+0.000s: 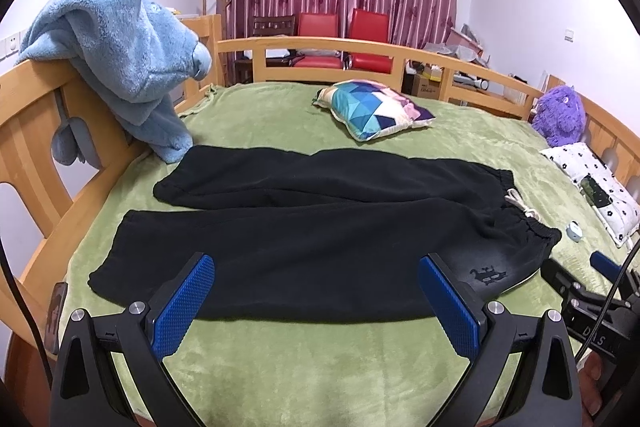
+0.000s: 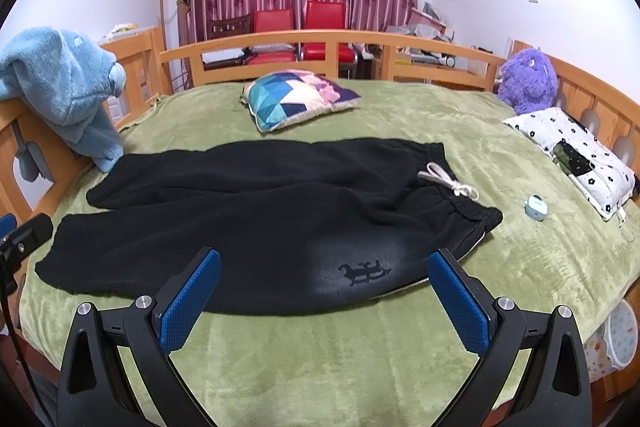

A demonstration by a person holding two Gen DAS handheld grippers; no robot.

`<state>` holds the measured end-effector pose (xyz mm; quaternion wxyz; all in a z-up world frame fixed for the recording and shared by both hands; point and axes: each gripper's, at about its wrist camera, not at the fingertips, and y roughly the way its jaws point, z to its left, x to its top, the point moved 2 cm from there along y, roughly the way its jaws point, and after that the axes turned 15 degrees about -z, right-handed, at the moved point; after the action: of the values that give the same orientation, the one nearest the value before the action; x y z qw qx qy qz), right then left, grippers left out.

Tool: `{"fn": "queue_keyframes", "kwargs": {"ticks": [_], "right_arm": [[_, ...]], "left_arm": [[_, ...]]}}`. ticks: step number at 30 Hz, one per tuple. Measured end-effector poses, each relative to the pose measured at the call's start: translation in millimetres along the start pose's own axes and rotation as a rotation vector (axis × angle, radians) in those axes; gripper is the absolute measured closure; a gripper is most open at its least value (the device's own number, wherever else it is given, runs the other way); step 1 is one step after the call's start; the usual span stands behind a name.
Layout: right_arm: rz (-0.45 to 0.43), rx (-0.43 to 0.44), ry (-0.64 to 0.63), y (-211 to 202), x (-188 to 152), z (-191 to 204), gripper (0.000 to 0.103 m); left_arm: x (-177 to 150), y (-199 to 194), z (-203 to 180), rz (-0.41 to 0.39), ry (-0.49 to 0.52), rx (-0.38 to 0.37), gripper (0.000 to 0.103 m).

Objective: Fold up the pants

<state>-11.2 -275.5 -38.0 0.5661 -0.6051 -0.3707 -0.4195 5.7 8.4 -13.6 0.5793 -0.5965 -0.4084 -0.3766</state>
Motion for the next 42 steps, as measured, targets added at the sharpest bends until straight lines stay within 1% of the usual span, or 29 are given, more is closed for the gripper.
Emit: {"fn": "queue_keyframes", "kwargs": {"ticks": [5, 10, 15, 21, 28, 35, 37, 39, 40, 41, 42], "right_arm": [[0.12, 0.01, 0.003, 24, -23, -5, 0.001], [0.183, 0.01, 0.004, 41, -43, -9, 0.001], [0.23, 0.01, 0.013, 54, -57, -14, 0.001], [0.289, 0.002, 0.017, 74, -74, -21, 0.001], [0.362, -0.028, 0.021, 96, -94, -33, 0.001], [0.393, -0.03, 0.035, 114, -101, -37, 0.001], [0.392, -0.03, 0.037, 117, -103, -38, 0.001], [0.379, -0.03, 0.044, 119, -104, -41, 0.003], [0.368, -0.033, 0.052, 120, -103, -44, 0.006], [0.36, -0.039, 0.058, 120, -102, -49, 0.011], [0.354, -0.051, 0.063, 120, -102, -53, 0.013]], "left_arm": [[-9, 15, 3, 0.044, -0.015, 0.014, 0.0], [-18, 28, 0, 0.076, -0.004, 0.024, 0.0], [-30, 45, -5, 0.12, 0.003, 0.027, 0.0], [-55, 67, -12, 0.184, 0.031, 0.011, 0.0], [-81, 94, -9, 0.255, -0.018, -0.007, 0.001], [-99, 115, -6, 0.303, -0.056, -0.007, 0.002], [-104, 121, -4, 0.324, -0.063, -0.004, 0.01], [-109, 125, -1, 0.344, -0.067, -0.001, 0.023], [-111, 126, 1, 0.355, -0.069, 0.004, 0.025], [-113, 128, 6, 0.366, -0.076, 0.004, 0.03], [-114, 127, 9, 0.368, -0.085, -0.002, 0.038]]}}
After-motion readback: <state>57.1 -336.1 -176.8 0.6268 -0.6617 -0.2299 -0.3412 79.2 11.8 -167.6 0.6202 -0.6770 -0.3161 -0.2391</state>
